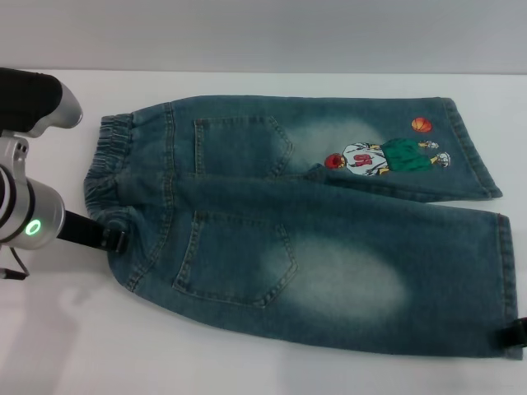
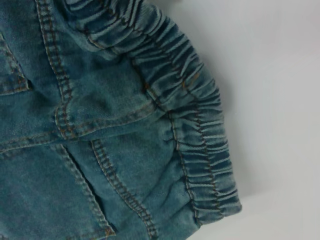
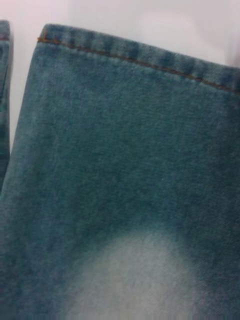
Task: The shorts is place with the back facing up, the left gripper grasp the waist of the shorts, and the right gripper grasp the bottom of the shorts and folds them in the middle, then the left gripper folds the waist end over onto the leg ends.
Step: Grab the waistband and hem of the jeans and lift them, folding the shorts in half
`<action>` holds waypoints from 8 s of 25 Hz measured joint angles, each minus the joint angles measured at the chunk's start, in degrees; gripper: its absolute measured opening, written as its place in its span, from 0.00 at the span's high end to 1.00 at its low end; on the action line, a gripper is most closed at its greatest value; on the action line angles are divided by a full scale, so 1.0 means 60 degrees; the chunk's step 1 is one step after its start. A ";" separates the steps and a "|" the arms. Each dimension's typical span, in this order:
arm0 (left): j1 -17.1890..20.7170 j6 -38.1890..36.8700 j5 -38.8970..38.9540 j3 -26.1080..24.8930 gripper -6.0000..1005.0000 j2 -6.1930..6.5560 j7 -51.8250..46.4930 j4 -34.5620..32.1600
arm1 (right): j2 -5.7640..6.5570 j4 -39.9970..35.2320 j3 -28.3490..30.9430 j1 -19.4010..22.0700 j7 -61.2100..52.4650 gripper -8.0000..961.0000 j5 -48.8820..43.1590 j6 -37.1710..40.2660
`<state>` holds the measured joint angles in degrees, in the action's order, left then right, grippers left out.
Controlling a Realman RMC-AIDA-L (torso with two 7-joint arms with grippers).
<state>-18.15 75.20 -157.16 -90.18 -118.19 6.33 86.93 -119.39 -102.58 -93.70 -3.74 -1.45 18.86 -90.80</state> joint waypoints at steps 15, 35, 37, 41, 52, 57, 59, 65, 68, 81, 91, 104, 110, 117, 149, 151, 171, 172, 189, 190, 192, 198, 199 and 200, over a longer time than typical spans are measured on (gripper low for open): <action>-0.0140 0.0064 0.0001 0.0000 0.79 -0.0001 0.0000 0.0030 | -0.0002 0.0287 -0.0332 -0.0110 -0.0234 0.46 0.0178 0.0509; -0.0139 0.0032 0.0002 -0.0037 0.78 0.0012 0.0061 0.0043 | 0.0007 0.0261 -0.0332 -0.0087 -0.0330 0.46 0.0184 0.0134; -0.0139 0.0034 0.0001 -0.0043 0.78 0.0011 0.0069 0.0044 | 0.0006 0.0264 -0.0335 -0.0100 -0.0336 0.46 0.0158 0.0097; -0.0141 0.0032 0.0001 -0.0051 0.78 0.0014 0.0071 0.0043 | 0.0013 0.0300 -0.0293 -0.0110 -0.0344 0.46 0.0098 0.0038; -0.0243 0.0052 0.0001 -0.0027 0.78 0.0018 0.0089 0.0042 | 0.0026 0.0412 -0.0328 -0.0153 -0.0352 0.46 0.0103 0.0227; -0.0279 0.0052 0.0001 -0.0022 0.78 0.0012 0.0089 0.0042 | 0.0025 0.0518 -0.0331 -0.0167 -0.0355 0.46 0.0128 0.0315; -0.0306 0.0052 0.0000 -0.0019 0.78 0.0011 0.0089 0.0043 | 0.0025 0.0561 -0.0330 -0.0182 -0.0356 0.46 0.0137 0.0356; -0.0330 0.0065 0.0000 -0.0014 0.79 0.0011 0.0066 0.0043 | 0.0020 0.0622 -0.0363 -0.0216 -0.0358 0.46 0.0165 0.0559; -0.0330 0.0065 0.0001 -0.0014 0.79 0.0011 0.0057 0.0058 | 0.0013 0.0637 -0.0407 -0.0245 -0.0360 0.47 0.0177 0.0616; -0.0343 0.0046 0.0002 -0.0014 0.79 0.0011 0.0048 0.0072 | 0.0042 0.0590 -0.0587 -0.0451 -0.0315 0.52 0.0531 0.0812; -0.0337 -0.0055 0.0001 -0.0039 0.79 0.0010 0.0035 0.0072 | 0.0075 0.0640 -0.0605 -0.0880 0.0283 0.81 0.1442 0.1480; -0.0181 -0.0580 0.0012 -0.0086 0.79 -0.0004 -0.0011 0.0052 | 0.0069 0.0898 -0.0558 -0.0733 0.1152 0.99 0.2521 0.2772; 0.0018 -0.1084 0.0036 -0.0124 0.79 -0.0004 -0.0028 0.0023 | 0.0041 0.0750 -0.0507 -0.0405 0.1950 0.99 0.2932 0.3858; 0.0563 -0.2227 0.0512 -0.0119 0.79 0.0021 -0.0084 0.0243 | 0.0022 0.0729 -0.0439 -0.0005 0.3063 0.99 0.3197 0.6022; 0.1115 -0.8088 0.2212 0.0481 0.79 0.0024 0.0097 -0.1133 | 0.0034 0.3583 -0.0910 0.0862 0.6939 0.96 0.6515 1.3875; 0.1103 -0.8276 0.2229 0.0481 0.79 0.0016 0.0099 -0.1195 | 0.0042 0.3722 -0.0980 0.0841 0.6939 0.95 0.6503 1.4204; 0.0390 -0.9145 0.2569 0.0717 0.79 0.0011 0.0043 -0.2237 | 0.0066 0.4648 -0.1145 0.0478 0.6877 0.93 0.6774 1.5342; 0.0360 -0.9214 0.2594 0.0717 0.79 0.0010 0.0053 -0.2299 | 0.0069 0.4734 -0.1147 0.0428 0.6876 0.93 0.6825 1.5400; 0.0264 -0.9327 0.2697 0.0716 0.79 0.0008 0.0068 -0.2491 | 0.0078 0.5297 -0.1204 0.0152 0.6838 0.91 0.7178 1.5725; 0.0261 -0.9326 0.2697 0.0717 0.79 0.0008 0.0065 -0.2498 | 0.0078 0.5310 -0.1203 0.0149 0.6837 0.91 0.7178 1.5730; 0.0256 -0.9331 0.2697 0.0718 0.79 0.0009 0.0048 -0.2521 | 0.0079 0.5363 -0.1173 0.0116 0.6836 0.91 0.7178 1.5734; 0.0242 -0.9400 0.2698 0.0733 0.79 -0.0001 0.0024 -0.2588 | 0.0095 0.5458 -0.1114 0.0025 0.6821 0.90 0.7178 1.5746; 0.0242 -0.9405 0.2701 0.0759 0.79 -0.0003 0.0024 -0.2588 | 0.0095 0.5448 -0.1113 0.0024 0.6821 0.90 0.7178 1.5748; 0.0240 -0.9408 0.2705 0.0782 0.79 -0.0003 0.0024 -0.2588 | 0.0095 0.5445 -0.1113 0.0023 0.6820 0.90 0.7178 1.5749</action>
<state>-16.71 18.75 -140.92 -85.49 -118.21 6.47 71.40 -118.82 -69.92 -100.38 -3.60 39.47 61.93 3.69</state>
